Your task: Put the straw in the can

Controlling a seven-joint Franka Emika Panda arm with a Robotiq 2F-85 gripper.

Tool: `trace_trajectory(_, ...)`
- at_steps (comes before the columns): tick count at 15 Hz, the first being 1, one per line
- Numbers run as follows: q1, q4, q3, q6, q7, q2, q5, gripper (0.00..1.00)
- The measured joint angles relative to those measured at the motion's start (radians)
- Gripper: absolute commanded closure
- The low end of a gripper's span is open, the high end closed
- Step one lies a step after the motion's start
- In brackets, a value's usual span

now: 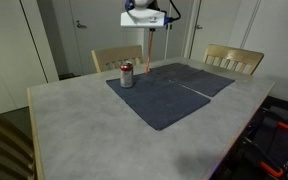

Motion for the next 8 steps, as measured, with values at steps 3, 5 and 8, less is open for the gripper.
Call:
trace_trajectory(3,-0.009,0.009,0.019,-0.041,-0.005,0.000,0.000,0.98)
trace_trajectory(5,-0.009,0.027,0.028,-0.098,-0.028,0.000,0.000,0.98)
trace_trajectory(8,-0.009,0.069,0.041,-0.189,-0.089,0.001,0.000,0.98)
